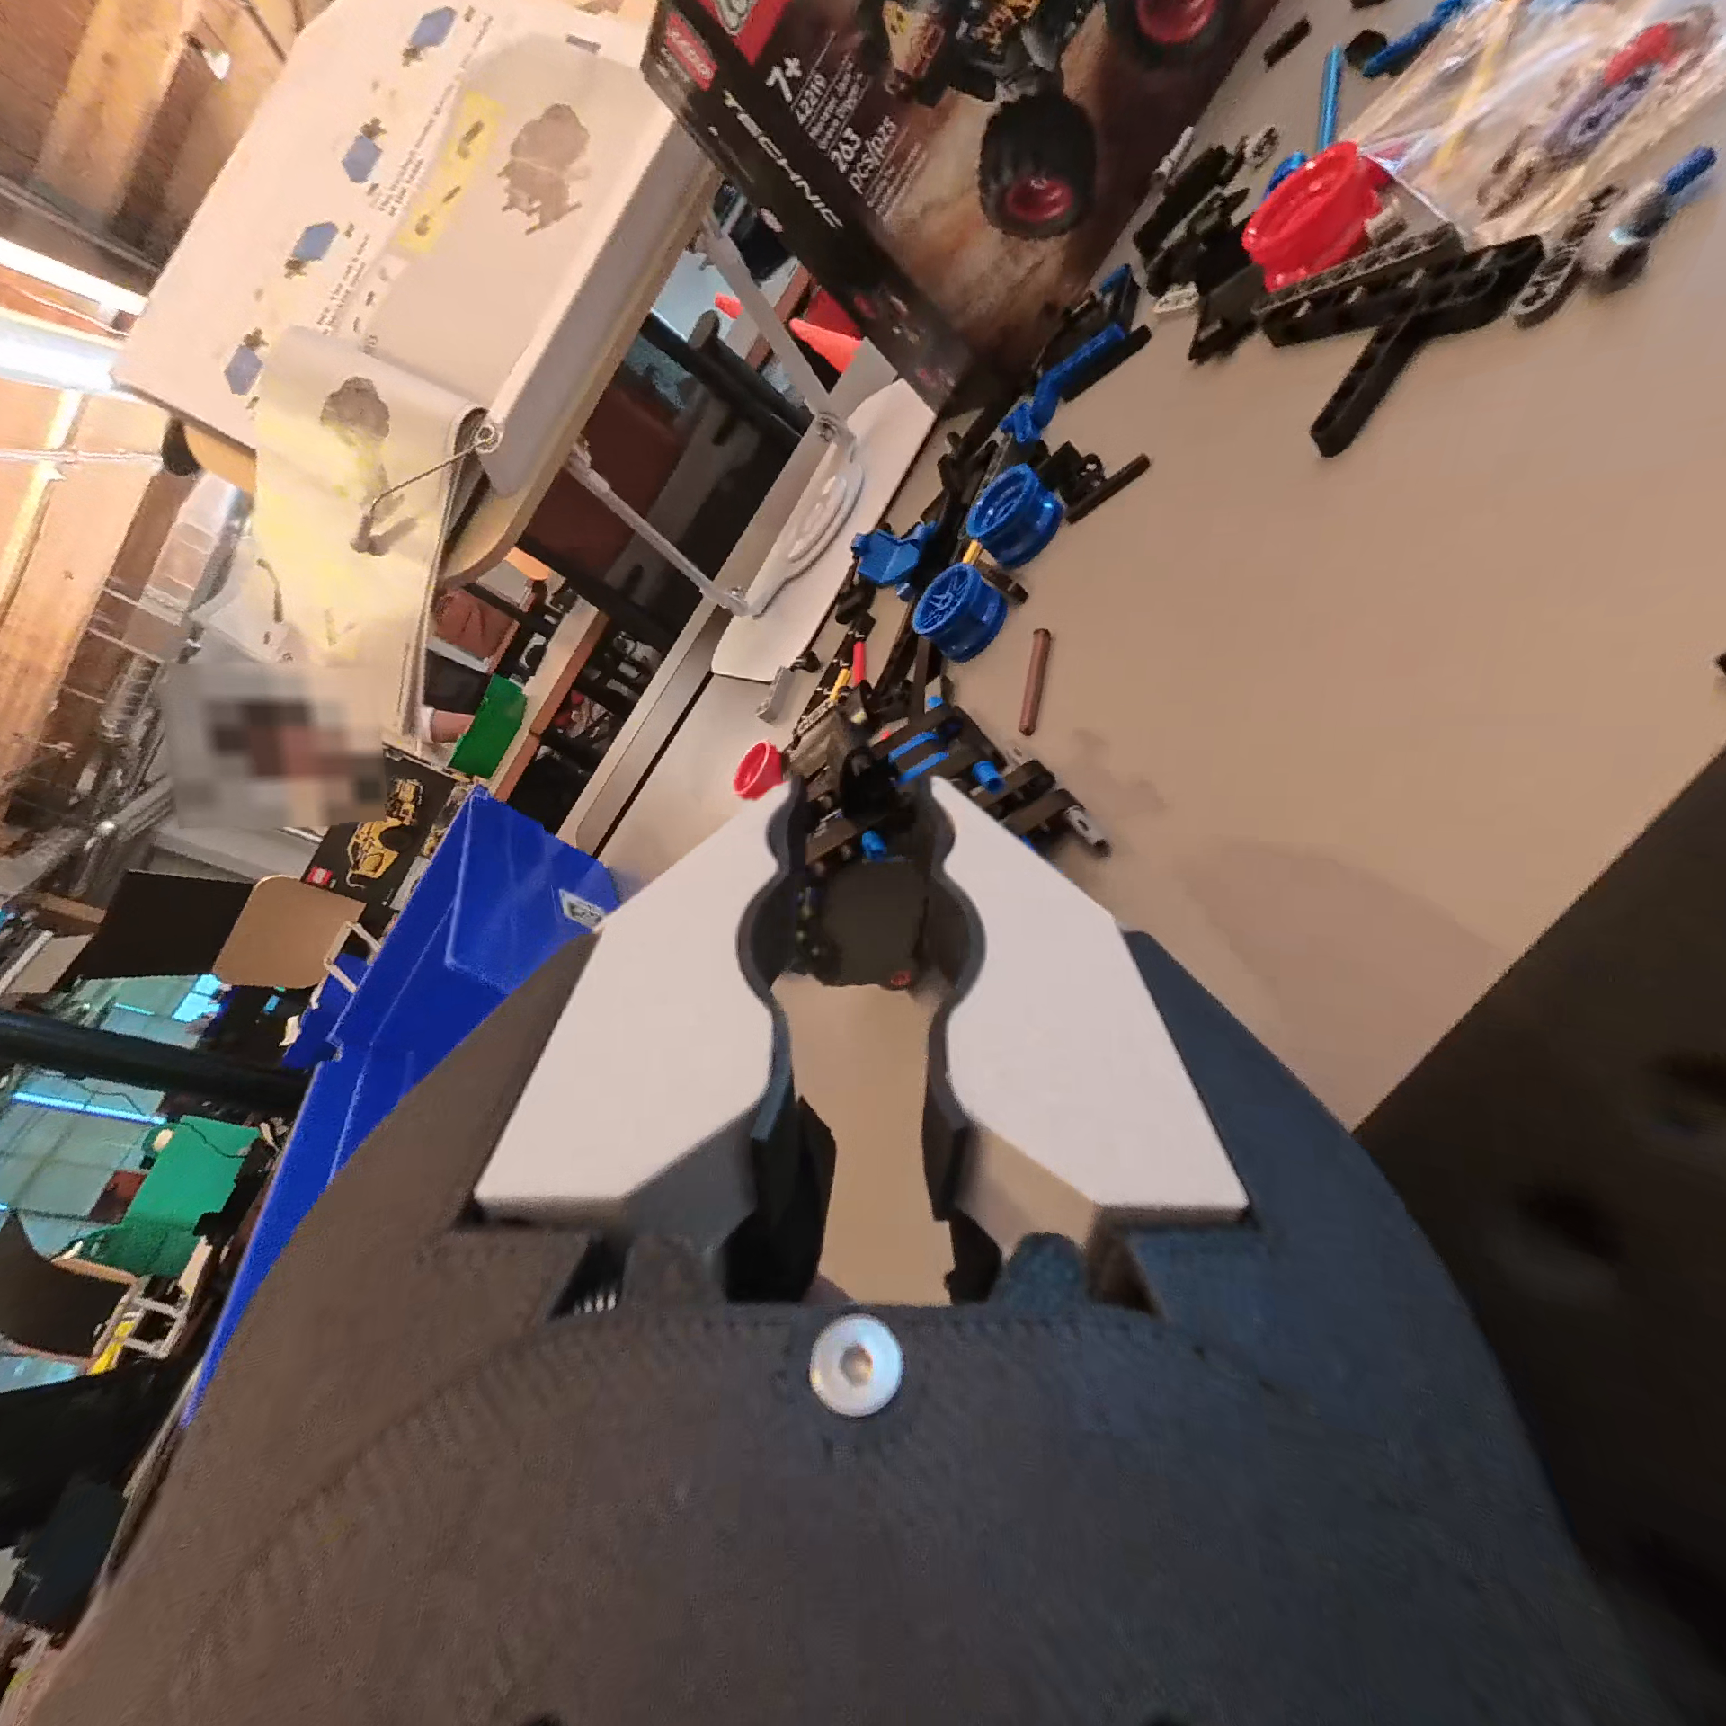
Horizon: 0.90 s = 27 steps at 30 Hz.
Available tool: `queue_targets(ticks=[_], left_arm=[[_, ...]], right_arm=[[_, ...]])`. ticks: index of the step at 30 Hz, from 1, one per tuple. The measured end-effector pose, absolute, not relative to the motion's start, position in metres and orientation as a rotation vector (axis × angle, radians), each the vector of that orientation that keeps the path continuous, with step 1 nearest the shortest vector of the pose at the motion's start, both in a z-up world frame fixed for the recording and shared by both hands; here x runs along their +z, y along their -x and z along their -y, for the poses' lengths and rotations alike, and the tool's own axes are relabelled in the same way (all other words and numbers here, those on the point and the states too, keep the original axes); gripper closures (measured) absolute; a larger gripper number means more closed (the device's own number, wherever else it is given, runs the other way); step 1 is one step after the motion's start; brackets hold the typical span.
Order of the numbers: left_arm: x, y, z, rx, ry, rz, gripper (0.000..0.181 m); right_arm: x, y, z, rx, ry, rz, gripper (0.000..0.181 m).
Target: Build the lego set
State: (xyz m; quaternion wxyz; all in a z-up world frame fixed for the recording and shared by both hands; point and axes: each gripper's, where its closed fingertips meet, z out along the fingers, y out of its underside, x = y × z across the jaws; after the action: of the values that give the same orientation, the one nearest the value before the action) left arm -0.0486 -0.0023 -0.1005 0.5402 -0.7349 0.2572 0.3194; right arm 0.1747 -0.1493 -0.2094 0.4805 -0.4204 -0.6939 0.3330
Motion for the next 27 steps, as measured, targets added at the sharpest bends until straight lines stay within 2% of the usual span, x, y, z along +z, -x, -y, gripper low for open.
queue_targets(ticks=[3,4,6,9,14,16,17,19,21,23,26,27], left_arm=[[-0.102,0.045,0.002,0.731,1.749,-0.63,0.161],[-0.104,0.045,0.001,0.722,1.763,-0.628,0.161],[-0.106,0.045,0.001,0.723,1.77,-0.634,0.161],[-0.108,0.046,0.0,0.717,1.782,-0.633,0.161],[-0.109,0.049,0.0,0.679,1.802,-0.604,0.162],[-0.111,0.047,-0.001,0.693,1.803,-0.62,0.162],[-0.112,0.047,-0.001,0.701,1.807,-0.628,0.162],[-0.113,0.049,-0.001,0.693,1.815,-0.615,0.162],[-0.113,0.049,-0.002,0.69,1.821,-0.612,0.161],[-0.115,0.048,-0.002,0.699,1.821,-0.627,0.162],[-0.113,0.054,-0.002,0.685,1.835,-0.582,0.161],[-0.113,0.057,-0.002,0.686,1.841,-0.564,0.161]], right_arm=[[-0.294,-0.166,0.131,0.824,1.226,1.635,0.18],[-0.335,-0.161,0.119,0.841,1.325,1.613,0.174],[-0.437,-0.15,0.1,0.824,1.551,1.626,0.159],[-0.583,-0.133,0.09,0.761,1.748,1.7,0.148],[-0.743,-0.093,0.077,0.793,2.108,1.58,0.149],[-0.789,-0.085,0.067,0.739,2.179,1.573,0.16],[-0.809,-0.083,0.064,0.715,2.214,1.572,0.158],[-0.841,-0.079,0.059,0.671,2.295,1.551,0.141],[-0.858,-0.074,0.063,0.654,2.295,1.59,0.136],[-0.87,-0.071,0.069,0.643,2.291,1.621,0.144],[-0.89,-0.07,0.069,0.577,2.328,1.624,0.144],[-0.892,-0.069,0.064,0.552,2.328,1.591,0.155]])
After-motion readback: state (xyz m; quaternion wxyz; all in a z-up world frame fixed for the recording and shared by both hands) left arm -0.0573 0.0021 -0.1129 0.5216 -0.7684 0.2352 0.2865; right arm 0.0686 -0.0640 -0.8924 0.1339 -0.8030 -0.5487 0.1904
